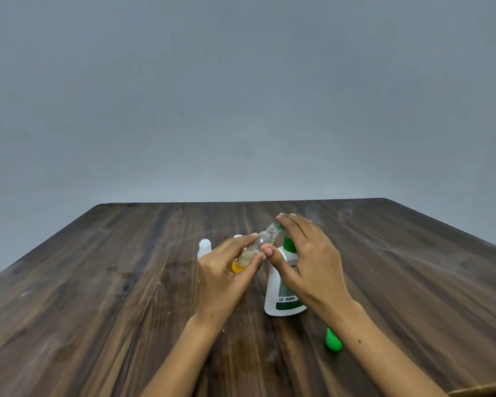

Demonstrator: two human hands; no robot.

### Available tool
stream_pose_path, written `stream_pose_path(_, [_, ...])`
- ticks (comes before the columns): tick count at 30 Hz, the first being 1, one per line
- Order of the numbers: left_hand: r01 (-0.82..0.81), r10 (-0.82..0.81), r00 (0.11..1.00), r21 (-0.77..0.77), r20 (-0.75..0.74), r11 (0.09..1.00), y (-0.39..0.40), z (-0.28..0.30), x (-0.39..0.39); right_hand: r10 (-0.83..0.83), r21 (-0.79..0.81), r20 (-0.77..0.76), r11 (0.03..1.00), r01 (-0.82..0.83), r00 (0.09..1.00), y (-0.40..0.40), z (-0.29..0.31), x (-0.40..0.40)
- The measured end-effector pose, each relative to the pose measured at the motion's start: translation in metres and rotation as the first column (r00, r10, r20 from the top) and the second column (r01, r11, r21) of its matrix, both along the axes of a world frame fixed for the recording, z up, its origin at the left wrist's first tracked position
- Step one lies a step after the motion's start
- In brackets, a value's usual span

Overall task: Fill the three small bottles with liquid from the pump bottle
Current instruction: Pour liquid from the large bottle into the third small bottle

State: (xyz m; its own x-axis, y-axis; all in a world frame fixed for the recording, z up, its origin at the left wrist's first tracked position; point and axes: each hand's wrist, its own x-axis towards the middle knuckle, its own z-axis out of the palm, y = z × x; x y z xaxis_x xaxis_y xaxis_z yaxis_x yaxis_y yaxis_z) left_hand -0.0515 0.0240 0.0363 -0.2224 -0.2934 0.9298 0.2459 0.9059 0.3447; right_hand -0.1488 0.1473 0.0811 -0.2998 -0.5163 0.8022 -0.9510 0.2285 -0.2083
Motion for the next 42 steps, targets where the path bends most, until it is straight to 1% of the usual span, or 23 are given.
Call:
stream_pose_path(8, [-0.01, 0.01, 1.0, 0.005, -0.022, 1.0, 0.0, 0.0, -0.001, 0.018, 0.018, 0.018, 1.0, -0.018, 1.0, 0.003, 0.003, -0.003])
stream_pose_path(14, [0.007, -0.007, 1.0, -0.009, -0.002, 1.0, 0.002, 0.001, 0.001, -0.023, 0.014, 0.009, 1.0, 0.023, 1.0, -0.001, 0.004, 0.003])
stream_pose_path(17, [0.003, -0.003, 1.0, 0.0, -0.014, 1.0, 0.001, 0.0, 0.001, -0.005, 0.004, -0.017, 1.0, 0.006, 1.0, 0.001, 0.007, 0.0])
stream_pose_path(21, [0.002, -0.002, 1.0, -0.002, -0.021, 1.0, 0.001, -0.001, 0.0, 0.02, 0.045, -0.022, 0.999, -0.019, 1.0, 0.003, 0.008, -0.005])
stream_pose_path(27, [-0.009, 0.009, 1.0, -0.004, -0.013, 1.0, 0.0, 0.0, -0.001, -0.025, 0.019, 0.015, 1.0, 0.024, 1.0, -0.002, 0.004, 0.002])
stream_pose_path(33, [-0.008, 0.008, 1.0, -0.015, -0.022, 1.0, 0.002, 0.0, -0.003, 0.025, -0.005, -0.02, 1.0, -0.025, 0.999, 0.001, 0.009, -0.002])
stream_pose_path(38, [0.0, 0.0, 1.0, -0.01, -0.016, 1.0, 0.003, 0.002, -0.002, 0.007, 0.02, 0.042, 1.0, -0.008, 0.999, -0.001, 0.006, -0.001])
stream_pose_path(42, [0.025, -0.025, 0.999, -0.006, -0.039, 1.0, 0.007, 0.006, -0.003, 0.037, 0.042, 0.023, 0.998, -0.038, 0.999, 0.003, 0.019, -0.003])
